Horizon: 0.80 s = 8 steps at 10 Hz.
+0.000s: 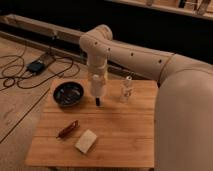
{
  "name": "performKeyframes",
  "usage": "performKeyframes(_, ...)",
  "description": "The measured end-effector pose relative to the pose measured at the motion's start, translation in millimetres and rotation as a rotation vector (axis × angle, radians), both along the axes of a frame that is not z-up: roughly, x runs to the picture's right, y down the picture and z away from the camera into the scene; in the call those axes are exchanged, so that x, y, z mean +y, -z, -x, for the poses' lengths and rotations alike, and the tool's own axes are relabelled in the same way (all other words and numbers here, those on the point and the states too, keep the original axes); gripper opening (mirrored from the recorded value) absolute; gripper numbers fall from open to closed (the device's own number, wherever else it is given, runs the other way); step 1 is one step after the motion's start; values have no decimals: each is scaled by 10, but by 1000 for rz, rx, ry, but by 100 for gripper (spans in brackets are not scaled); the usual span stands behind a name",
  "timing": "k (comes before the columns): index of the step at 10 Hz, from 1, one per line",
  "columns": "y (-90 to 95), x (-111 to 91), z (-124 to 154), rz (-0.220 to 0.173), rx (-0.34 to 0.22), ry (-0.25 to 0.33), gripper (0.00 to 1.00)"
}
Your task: Place the ceramic cup over the eraser
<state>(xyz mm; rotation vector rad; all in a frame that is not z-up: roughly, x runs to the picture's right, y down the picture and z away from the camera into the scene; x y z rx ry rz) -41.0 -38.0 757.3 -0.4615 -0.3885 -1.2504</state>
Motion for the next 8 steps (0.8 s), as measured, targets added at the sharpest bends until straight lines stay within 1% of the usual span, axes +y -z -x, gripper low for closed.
performKeyframes(1,-52,2,28,1,6,11,2)
performKeyframes(3,-223,12,70,2,23,32,2)
performKeyframes(6,-459,103,68,16,37,37,2)
performKeyframes(7,-514,144,70,21,36,38,4)
performKeyframes(8,-585,209,69,29,36,40,14)
